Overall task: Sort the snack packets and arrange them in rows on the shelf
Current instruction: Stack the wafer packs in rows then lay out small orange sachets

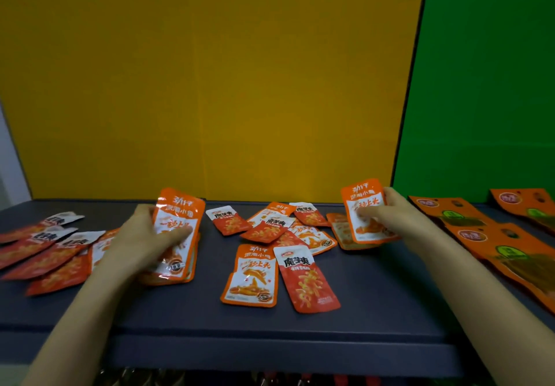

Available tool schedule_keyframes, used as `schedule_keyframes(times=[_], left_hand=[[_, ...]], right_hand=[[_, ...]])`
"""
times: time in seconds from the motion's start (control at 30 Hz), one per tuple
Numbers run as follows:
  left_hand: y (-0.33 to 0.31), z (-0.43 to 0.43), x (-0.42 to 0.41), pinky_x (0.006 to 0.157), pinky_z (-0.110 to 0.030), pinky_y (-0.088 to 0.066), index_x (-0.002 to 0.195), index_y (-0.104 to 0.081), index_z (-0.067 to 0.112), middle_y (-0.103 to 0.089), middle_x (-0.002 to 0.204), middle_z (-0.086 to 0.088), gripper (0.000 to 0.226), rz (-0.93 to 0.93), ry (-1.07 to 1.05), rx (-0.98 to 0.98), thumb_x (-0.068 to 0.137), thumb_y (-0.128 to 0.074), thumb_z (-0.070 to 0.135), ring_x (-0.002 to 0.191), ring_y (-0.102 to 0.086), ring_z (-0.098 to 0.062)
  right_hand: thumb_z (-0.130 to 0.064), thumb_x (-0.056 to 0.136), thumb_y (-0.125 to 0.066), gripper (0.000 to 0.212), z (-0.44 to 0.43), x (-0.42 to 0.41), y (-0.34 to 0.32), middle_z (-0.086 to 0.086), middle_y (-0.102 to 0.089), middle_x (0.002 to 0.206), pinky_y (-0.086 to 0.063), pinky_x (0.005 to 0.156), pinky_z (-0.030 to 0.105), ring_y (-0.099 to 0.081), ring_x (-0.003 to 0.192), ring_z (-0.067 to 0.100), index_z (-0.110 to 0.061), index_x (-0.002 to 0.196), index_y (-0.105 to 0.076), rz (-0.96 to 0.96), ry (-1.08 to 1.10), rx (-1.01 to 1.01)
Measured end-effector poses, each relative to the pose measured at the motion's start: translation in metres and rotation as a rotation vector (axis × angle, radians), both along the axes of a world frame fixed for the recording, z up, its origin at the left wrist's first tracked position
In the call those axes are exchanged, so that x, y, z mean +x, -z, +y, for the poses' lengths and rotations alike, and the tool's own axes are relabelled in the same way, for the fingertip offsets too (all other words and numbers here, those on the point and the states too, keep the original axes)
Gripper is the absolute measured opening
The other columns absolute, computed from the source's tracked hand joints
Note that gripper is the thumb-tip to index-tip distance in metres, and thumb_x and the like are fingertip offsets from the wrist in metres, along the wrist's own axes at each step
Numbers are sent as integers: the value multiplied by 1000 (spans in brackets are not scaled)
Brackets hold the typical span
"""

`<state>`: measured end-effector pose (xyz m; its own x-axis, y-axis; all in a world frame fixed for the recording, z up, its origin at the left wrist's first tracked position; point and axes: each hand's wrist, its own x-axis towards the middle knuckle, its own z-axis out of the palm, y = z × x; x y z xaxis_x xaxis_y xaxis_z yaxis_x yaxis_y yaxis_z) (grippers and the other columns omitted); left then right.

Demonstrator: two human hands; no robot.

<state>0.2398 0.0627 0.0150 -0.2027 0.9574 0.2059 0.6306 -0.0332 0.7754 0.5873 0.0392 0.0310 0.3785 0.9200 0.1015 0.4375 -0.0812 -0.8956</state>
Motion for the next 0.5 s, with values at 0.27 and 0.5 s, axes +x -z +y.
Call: schedule_keyframes(times=[0.27, 0.5], left_hand=[[30, 7, 0, 98, -38, -35, 113, -51, 2, -50, 124, -20, 64, 582, -130, -46, 78, -61, 55, 120, -43, -33], [18, 13, -4, 90, -35, -43, 118, -45, 8, -57, 125, -12, 72, 590, -100, -214, 72, -64, 60, 114, -54, -29]], right_hand=[[-29, 75, -70, 48, 50, 10, 43, 16, -57, 124, -46, 89, 38, -54, 115, 34, -6, 115, -56, -220, 162, -206], [-24, 67, -75, 50, 55, 12, 42, 16, -65, 112, -48, 81, 34, -60, 103, 32, -2, 110, -60, -275, 164, -260]])
